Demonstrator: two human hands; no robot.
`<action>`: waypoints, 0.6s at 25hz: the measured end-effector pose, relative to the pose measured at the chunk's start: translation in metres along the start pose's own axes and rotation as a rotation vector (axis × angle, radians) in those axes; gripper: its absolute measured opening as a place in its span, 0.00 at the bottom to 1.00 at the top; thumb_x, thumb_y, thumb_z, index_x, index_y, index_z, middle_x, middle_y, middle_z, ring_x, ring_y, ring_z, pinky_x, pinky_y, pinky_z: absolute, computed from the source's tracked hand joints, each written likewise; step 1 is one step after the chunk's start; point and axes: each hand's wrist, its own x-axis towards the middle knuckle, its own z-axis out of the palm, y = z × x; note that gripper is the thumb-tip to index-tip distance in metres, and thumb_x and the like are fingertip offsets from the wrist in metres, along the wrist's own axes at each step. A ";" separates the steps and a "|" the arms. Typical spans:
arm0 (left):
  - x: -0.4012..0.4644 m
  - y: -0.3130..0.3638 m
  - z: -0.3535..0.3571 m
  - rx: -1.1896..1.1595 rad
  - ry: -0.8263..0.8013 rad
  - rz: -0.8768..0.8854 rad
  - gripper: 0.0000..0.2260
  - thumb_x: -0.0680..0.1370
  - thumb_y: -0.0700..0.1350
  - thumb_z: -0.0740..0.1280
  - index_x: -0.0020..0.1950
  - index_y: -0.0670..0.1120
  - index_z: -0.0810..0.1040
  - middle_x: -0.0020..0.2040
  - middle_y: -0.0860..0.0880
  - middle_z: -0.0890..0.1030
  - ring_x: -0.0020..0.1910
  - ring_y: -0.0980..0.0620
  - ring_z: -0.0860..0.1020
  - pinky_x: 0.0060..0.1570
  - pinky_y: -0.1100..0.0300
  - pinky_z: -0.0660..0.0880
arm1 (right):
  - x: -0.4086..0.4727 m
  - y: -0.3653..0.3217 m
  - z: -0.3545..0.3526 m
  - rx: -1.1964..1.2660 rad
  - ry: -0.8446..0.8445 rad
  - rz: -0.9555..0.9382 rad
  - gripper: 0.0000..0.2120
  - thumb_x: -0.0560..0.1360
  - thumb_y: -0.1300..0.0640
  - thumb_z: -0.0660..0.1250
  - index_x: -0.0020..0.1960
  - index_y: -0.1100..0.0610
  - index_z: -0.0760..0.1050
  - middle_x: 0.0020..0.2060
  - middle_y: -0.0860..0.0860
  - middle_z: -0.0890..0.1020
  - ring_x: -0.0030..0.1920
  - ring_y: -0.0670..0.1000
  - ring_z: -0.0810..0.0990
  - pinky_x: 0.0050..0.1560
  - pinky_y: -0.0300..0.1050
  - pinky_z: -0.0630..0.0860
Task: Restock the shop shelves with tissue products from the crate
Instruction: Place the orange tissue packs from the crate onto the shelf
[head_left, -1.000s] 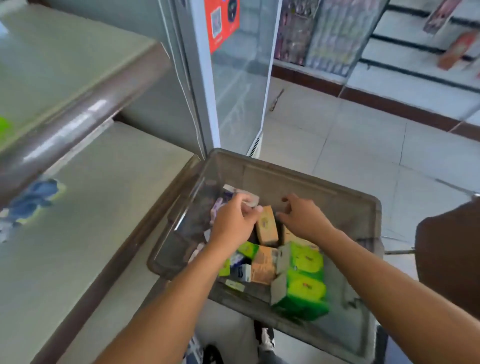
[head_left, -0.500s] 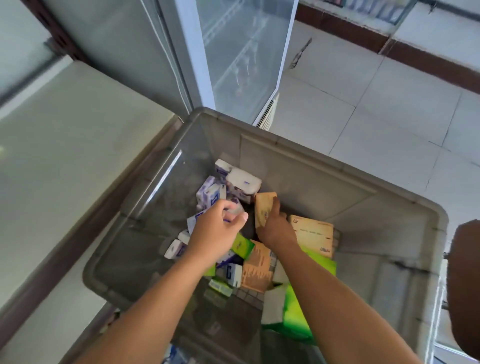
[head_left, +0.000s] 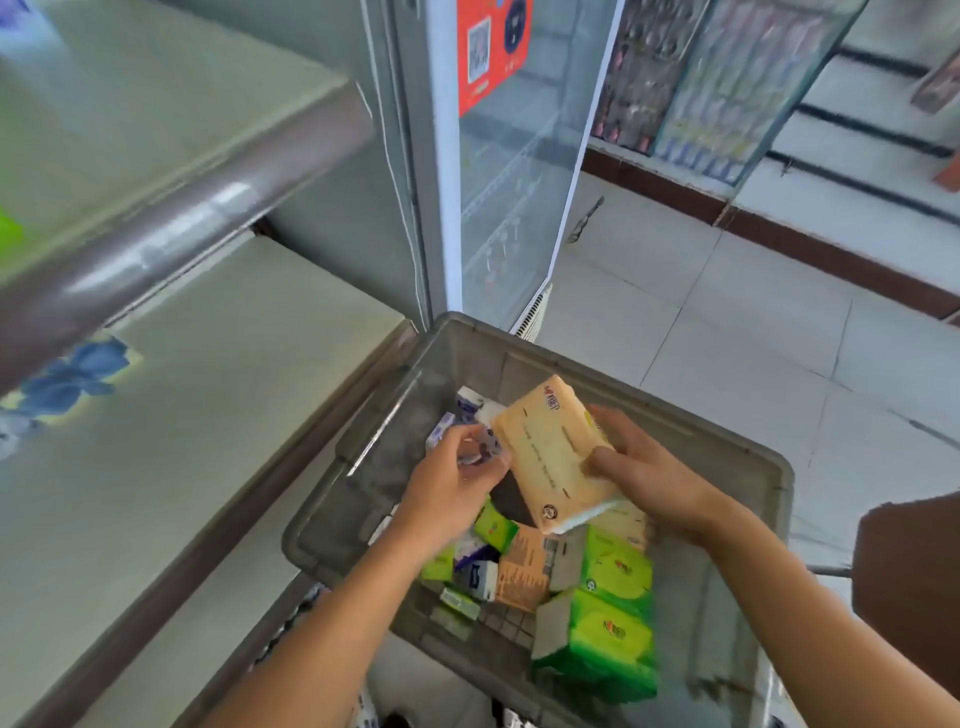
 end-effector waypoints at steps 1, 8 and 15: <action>-0.011 0.011 -0.009 -0.107 -0.024 0.022 0.15 0.77 0.49 0.69 0.61 0.56 0.70 0.58 0.56 0.77 0.45 0.69 0.79 0.44 0.72 0.74 | -0.013 -0.020 -0.006 -0.005 -0.046 -0.054 0.26 0.66 0.50 0.63 0.62 0.34 0.66 0.59 0.46 0.78 0.57 0.48 0.78 0.61 0.54 0.75; -0.094 0.072 -0.109 -0.326 -0.017 0.302 0.27 0.63 0.48 0.77 0.60 0.54 0.75 0.53 0.55 0.83 0.53 0.55 0.82 0.54 0.54 0.79 | -0.084 -0.170 -0.002 -0.216 -0.217 -0.363 0.28 0.66 0.54 0.60 0.65 0.36 0.69 0.57 0.42 0.80 0.56 0.43 0.78 0.53 0.41 0.73; -0.193 0.127 -0.201 -0.376 0.442 0.618 0.22 0.63 0.46 0.77 0.54 0.52 0.76 0.47 0.59 0.83 0.47 0.58 0.82 0.44 0.65 0.78 | -0.133 -0.323 0.040 -0.386 -0.230 -0.748 0.25 0.72 0.44 0.71 0.67 0.41 0.71 0.57 0.43 0.82 0.56 0.45 0.81 0.53 0.42 0.78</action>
